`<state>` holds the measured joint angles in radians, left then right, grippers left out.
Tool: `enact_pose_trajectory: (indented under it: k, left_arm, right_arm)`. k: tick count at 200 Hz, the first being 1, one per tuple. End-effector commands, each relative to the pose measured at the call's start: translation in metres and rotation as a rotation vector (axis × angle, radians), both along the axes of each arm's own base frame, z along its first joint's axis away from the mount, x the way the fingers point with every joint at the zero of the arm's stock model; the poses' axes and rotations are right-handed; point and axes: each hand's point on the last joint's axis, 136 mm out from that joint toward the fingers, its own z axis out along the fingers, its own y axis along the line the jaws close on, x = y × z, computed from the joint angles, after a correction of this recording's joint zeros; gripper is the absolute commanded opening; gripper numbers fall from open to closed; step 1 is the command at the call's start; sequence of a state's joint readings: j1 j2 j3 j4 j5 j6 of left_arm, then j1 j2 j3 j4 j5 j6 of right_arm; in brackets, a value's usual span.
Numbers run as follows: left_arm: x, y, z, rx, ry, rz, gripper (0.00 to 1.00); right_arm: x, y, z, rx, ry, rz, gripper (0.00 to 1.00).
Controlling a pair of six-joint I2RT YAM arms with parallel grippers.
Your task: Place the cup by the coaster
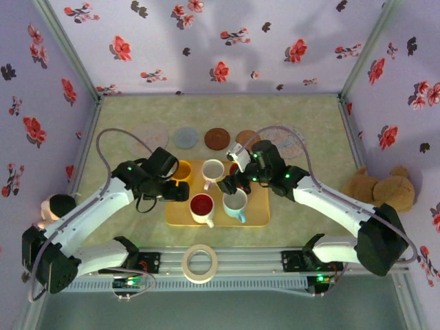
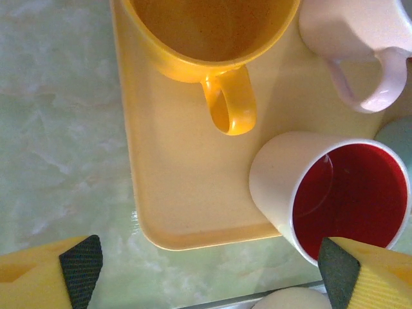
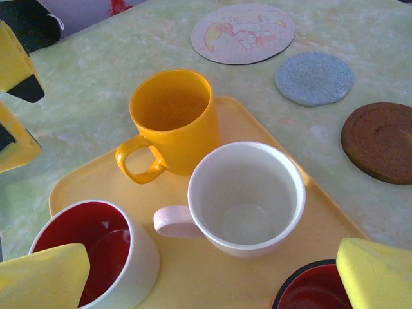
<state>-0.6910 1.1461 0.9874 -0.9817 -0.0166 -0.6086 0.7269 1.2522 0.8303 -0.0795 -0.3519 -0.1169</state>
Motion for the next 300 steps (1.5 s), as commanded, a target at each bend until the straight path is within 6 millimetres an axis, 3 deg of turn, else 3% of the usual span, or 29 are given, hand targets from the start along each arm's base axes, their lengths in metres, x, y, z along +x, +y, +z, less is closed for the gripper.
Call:
enact_pose_trajectory:
  k: [1, 142, 300]
  left_arm:
    - [0.008, -0.007, -0.006, -0.025, 0.006, 0.030, 0.88]
    - [0.034, -0.019, -0.033, 0.053, 0.067, 0.015, 0.77]
    - [0.032, 0.002, -0.050, 0.122, 0.117, 0.018, 0.68]
  right_arm:
    - [0.002, 0.003, 0.010, 0.002, -0.021, 0.001, 1.00]
    - [0.011, 0.004, 0.007, -0.034, -0.012, -0.018, 1.00]
    - [0.014, 0.006, 0.009, -0.046, -0.015, -0.006, 1.00]
